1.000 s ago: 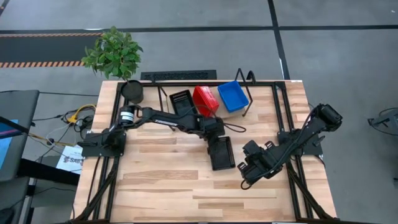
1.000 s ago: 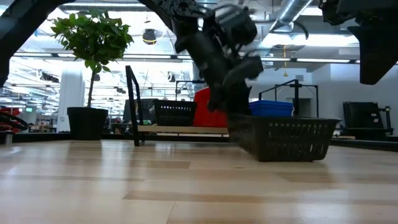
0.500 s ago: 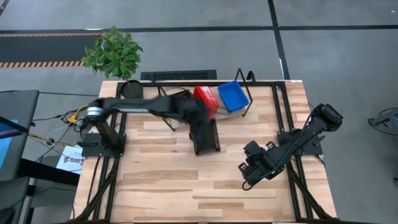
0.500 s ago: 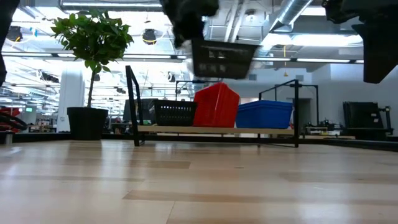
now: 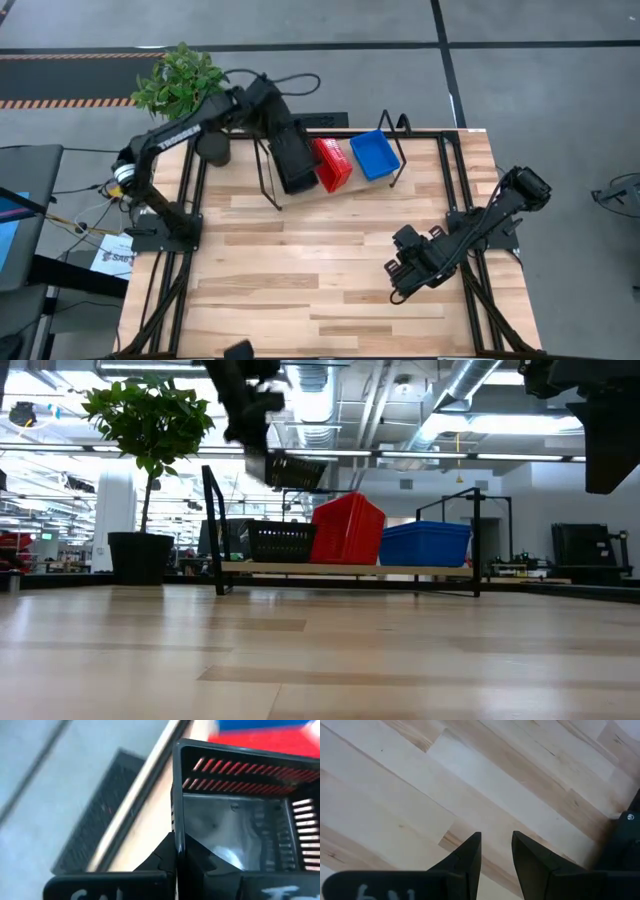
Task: Stack baskets on shelf by color
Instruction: Stack the black bin on the top of the black bin on the shelf
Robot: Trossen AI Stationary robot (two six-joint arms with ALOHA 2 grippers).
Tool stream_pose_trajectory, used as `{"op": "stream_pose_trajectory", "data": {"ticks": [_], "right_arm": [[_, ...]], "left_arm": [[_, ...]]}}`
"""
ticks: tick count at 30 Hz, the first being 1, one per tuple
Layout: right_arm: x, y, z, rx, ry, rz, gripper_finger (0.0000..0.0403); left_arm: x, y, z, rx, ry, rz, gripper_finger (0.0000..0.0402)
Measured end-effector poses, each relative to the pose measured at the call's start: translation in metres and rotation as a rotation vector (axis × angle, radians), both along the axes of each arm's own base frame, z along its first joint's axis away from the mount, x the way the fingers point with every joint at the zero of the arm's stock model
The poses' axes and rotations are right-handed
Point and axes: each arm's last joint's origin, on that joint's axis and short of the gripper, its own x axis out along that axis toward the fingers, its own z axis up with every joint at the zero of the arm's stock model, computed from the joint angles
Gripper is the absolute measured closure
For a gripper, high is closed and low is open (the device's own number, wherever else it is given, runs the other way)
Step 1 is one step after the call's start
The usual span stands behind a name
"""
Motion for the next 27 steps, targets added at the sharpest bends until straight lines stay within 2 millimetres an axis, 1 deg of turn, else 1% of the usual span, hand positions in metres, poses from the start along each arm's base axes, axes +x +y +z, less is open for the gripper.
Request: {"op": "stream_pose_trajectory", "data": {"ticks": [2, 6, 9, 11, 13, 20, 27], "right_arm": [[0.000, 0.000, 0.000, 0.000, -0.001, -0.002, 0.0269], [0.000, 0.000, 0.000, 0.001, -0.003, -0.009, 0.0269], [0.000, 0.000, 0.000, -0.001, 0.000, -0.009, 0.0269], [-0.001, 0.000, 0.000, -0.003, 0.002, -0.009, 0.0269], [-0.001, 0.000, 0.000, -0.003, 0.002, -0.009, 0.0269], [0.000, 0.000, 0.000, -0.003, 0.002, -0.009, 0.0269], [0.000, 0.000, 0.000, -0.003, 0.002, -0.007, 0.0269]], "left_arm": [[-0.004, 0.011, -0.014, -0.047, 0.031, 0.011, 0.0401], [-0.008, 0.022, -0.035, -0.068, 0.023, 0.030, 0.0401], [-0.012, 0.026, -0.049, -0.086, 0.040, 0.046, 0.0401], [-0.011, 0.028, -0.055, -0.078, 0.019, 0.041, 0.0401], [-0.012, 0.027, -0.063, -0.095, 0.032, 0.034, 0.0401], [-0.012, 0.025, -0.076, -0.124, 0.026, 0.002, 0.0401], [-0.011, 0.025, -0.077, -0.125, 0.013, 0.000, 0.0401]]}}
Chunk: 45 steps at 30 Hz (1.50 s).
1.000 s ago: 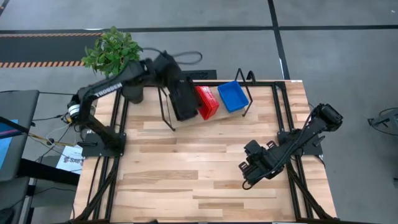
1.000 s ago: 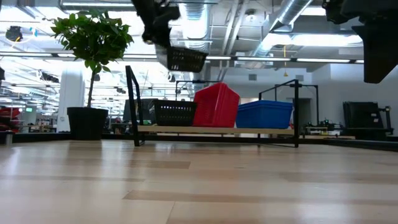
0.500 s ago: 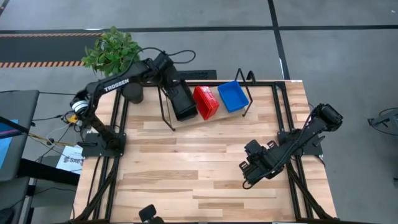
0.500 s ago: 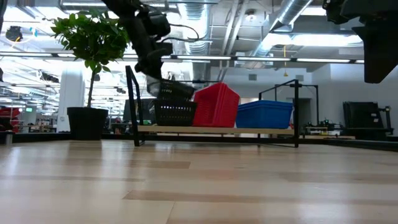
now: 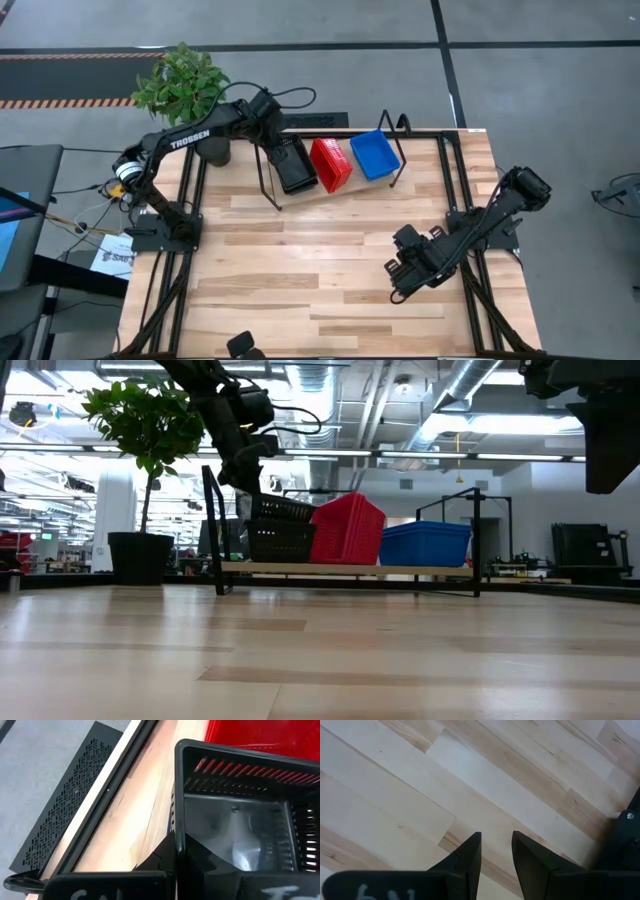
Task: Stack baskets on shelf by color
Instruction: Stack the black bin on the top of the black bin on the shelf, then adjust the bins on the shelf
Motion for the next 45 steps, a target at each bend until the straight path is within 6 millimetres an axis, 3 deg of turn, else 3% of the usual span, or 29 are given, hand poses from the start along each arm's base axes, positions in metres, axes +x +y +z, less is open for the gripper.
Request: {"op": "stream_pose_trajectory", "data": {"ticks": [6, 17, 22, 25, 28, 37, 45], "right_arm": [[0.000, 0.000, 0.000, 0.000, 0.001, 0.001, 0.0269], [0.000, 0.000, 0.000, 0.000, 0.003, 0.008, 0.0269], [0.000, 0.000, 0.000, 0.001, 0.004, 0.008, 0.0269], [0.000, 0.000, 0.000, 0.000, 0.005, 0.010, 0.0269], [0.000, 0.000, 0.000, 0.001, 0.004, 0.009, 0.0269], [0.000, 0.000, 0.000, 0.001, 0.003, 0.009, 0.0269], [-0.002, 0.003, 0.000, 0.002, 0.004, 0.027, 0.0269]], "left_arm": [[0.000, 0.000, 0.000, -0.007, -0.002, 0.004, 0.0389], [0.000, -0.001, 0.001, -0.020, -0.007, -0.014, 0.0293], [0.007, -0.008, 0.022, -0.001, -0.089, -0.102, 0.0267], [0.018, -0.023, 0.040, 0.107, -0.162, -0.258, 0.0264], [0.034, -0.040, 0.043, 0.251, -0.137, -0.406, 0.0264], [0.090, -0.089, 0.021, 0.565, -0.044, -0.804, 0.0264], [0.113, -0.091, -0.004, 0.705, 0.078, -0.906, 0.0264]]}}
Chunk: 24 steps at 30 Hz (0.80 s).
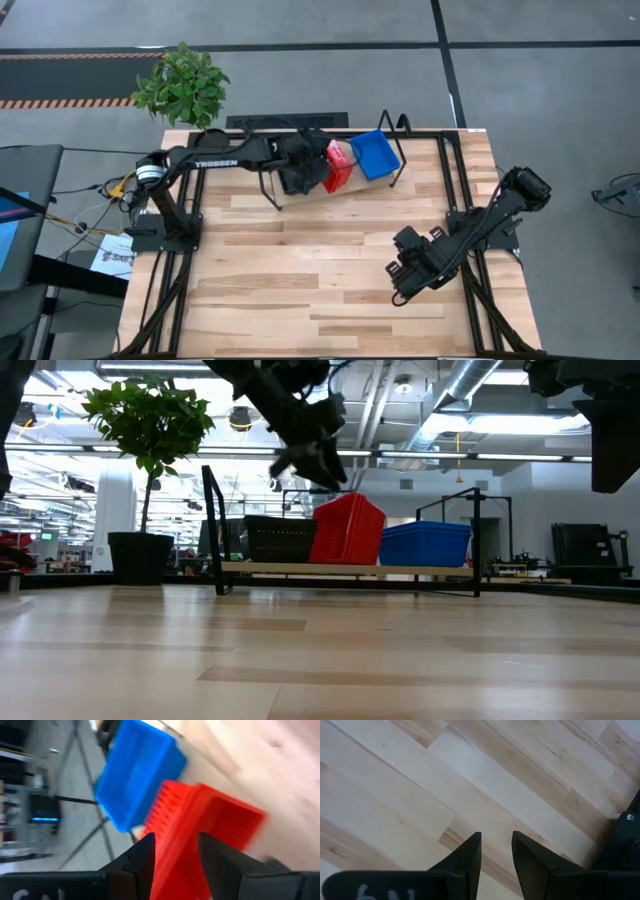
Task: Stack baskets on shelf by color
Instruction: Adjust the bins on the shelf
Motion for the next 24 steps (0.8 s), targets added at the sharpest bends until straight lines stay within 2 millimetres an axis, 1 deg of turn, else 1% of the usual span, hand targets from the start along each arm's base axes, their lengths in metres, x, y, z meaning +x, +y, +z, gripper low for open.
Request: {"op": "stream_pose_trajectory", "data": {"ticks": [1, 3, 5, 9, 22, 24], "right_arm": [[0.000, 0.000, 0.000, -0.001, 0.001, 0.002, 0.0269], [-0.001, 0.001, 0.000, -0.001, 0.001, 0.006, 0.0269], [-0.001, 0.001, 0.000, -0.002, 0.003, 0.004, 0.0269], [-0.001, 0.001, 0.000, 0.000, -0.002, 0.003, 0.0269], [-0.001, 0.001, 0.000, 0.002, -0.004, 0.001, 0.0269], [-0.001, 0.001, 0.000, 0.002, -0.004, 0.001, 0.0269]], "left_arm": [[0.003, 0.001, -0.001, 0.020, -0.012, 0.001, 0.0264], [0.003, 0.002, -0.006, 0.034, 0.028, -0.005, 0.0264], [0.006, 0.003, -0.007, 0.060, 0.015, -0.019, 0.0264], [0.006, 0.003, -0.007, 0.084, 0.028, -0.037, 0.0264], [0.005, 0.010, -0.007, 0.055, 0.004, -0.077, 0.0264], [0.007, 0.012, -0.010, 0.064, 0.007, -0.077, 0.0264]]}}
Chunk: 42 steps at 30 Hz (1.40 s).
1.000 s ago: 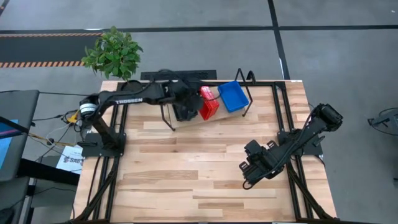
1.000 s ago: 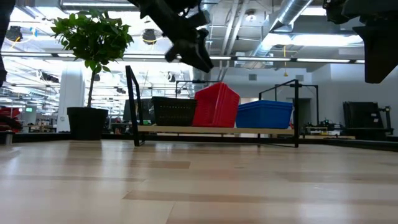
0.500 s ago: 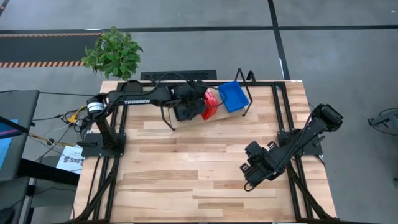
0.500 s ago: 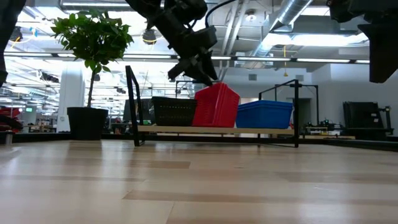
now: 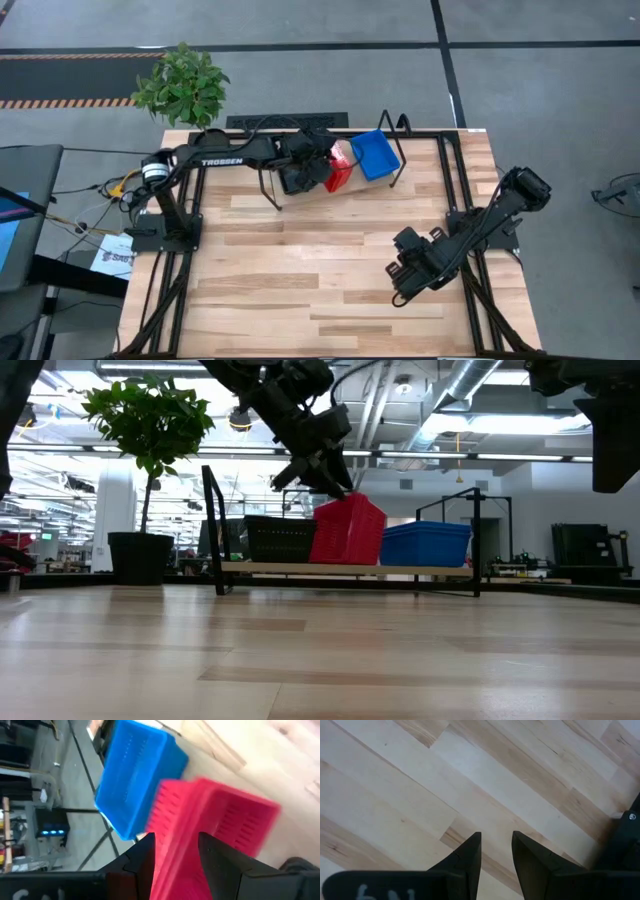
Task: Stack baskets on shelf by color
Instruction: Adjust the bins on the shelf
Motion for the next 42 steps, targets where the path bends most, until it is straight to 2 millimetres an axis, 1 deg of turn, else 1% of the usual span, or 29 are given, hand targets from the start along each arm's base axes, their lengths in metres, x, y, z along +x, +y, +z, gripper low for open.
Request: {"op": "stream_pose_trajectory", "data": {"ticks": [3, 9, 14, 17, 21, 23, 25, 28, 34, 36, 39, 42], "right_arm": [[0.000, 0.000, 0.000, 0.000, -0.001, 0.000, 0.0269], [0.000, 0.000, 0.000, 0.003, -0.004, -0.001, 0.0269], [0.000, 0.000, 0.000, 0.002, -0.003, -0.002, 0.0269], [0.000, 0.000, 0.000, 0.000, -0.001, -0.001, 0.0269], [0.000, 0.000, 0.000, 0.003, -0.004, -0.001, 0.0269], [0.001, 0.001, 0.000, 0.005, -0.007, 0.000, 0.0269], [0.001, 0.001, 0.000, 0.007, -0.010, -0.001, 0.0269], [0.001, 0.001, 0.000, 0.009, -0.012, 0.000, 0.0269], [0.000, 0.003, 0.000, 0.013, -0.017, 0.001, 0.0269], [0.000, 0.004, 0.000, 0.015, -0.022, -0.001, 0.0269], [-0.001, 0.006, 0.000, 0.017, -0.025, 0.001, 0.0269], [-0.001, 0.006, 0.000, 0.019, -0.028, -0.004, 0.0269]], "left_arm": [[0.003, 0.004, -0.010, 0.008, 0.034, 0.008, 0.0264], [0.010, 0.007, -0.019, 0.076, 0.039, 0.031, 0.0264], [0.011, 0.007, -0.016, 0.107, 0.026, 0.017, 0.0272], [0.012, 0.008, -0.020, 0.136, 0.050, -0.005, 0.0301], [0.014, 0.010, -0.023, 0.167, 0.065, -0.030, 0.0359], [0.018, 0.011, -0.023, 0.189, 0.038, -0.029, 0.0385], [0.018, 0.012, -0.022, 0.205, 0.033, -0.022, 0.0394], [0.019, 0.012, -0.022, 0.231, 0.031, -0.051, 0.0392], [0.023, 0.016, -0.015, 0.283, -0.048, -0.049, 0.0398], [0.024, 0.017, -0.014, 0.322, -0.036, -0.072, 0.0399], [0.025, 0.017, -0.004, 0.433, 0.028, -0.086, 0.0399], [0.027, 0.017, 0.010, 0.469, 0.064, -0.123, 0.0400]]}}
